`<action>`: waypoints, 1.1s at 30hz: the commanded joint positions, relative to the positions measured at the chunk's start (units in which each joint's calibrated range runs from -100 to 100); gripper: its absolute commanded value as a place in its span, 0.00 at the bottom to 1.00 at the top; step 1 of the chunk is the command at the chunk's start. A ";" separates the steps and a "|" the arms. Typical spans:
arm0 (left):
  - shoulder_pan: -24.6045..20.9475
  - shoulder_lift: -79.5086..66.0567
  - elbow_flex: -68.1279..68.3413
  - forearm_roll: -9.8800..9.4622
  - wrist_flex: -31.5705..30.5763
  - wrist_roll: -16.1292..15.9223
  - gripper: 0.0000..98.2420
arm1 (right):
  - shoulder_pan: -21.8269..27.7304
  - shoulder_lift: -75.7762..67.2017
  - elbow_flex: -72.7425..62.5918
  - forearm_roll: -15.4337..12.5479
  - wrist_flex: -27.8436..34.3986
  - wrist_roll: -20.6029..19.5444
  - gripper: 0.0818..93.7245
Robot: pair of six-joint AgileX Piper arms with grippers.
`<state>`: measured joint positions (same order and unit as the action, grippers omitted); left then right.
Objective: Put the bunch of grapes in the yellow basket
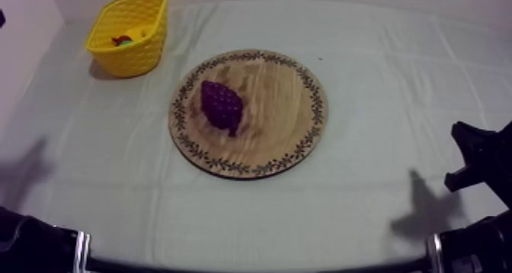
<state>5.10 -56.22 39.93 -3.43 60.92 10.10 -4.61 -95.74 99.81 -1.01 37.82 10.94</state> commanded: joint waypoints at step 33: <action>19.57 52.25 -45.80 -7.88 22.14 11.15 0.00 | 0.02 -0.01 -0.03 0.01 0.00 -0.02 0.00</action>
<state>24.14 -6.64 -4.98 -11.17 82.55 20.73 -4.61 -95.74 99.81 -1.01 37.82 10.94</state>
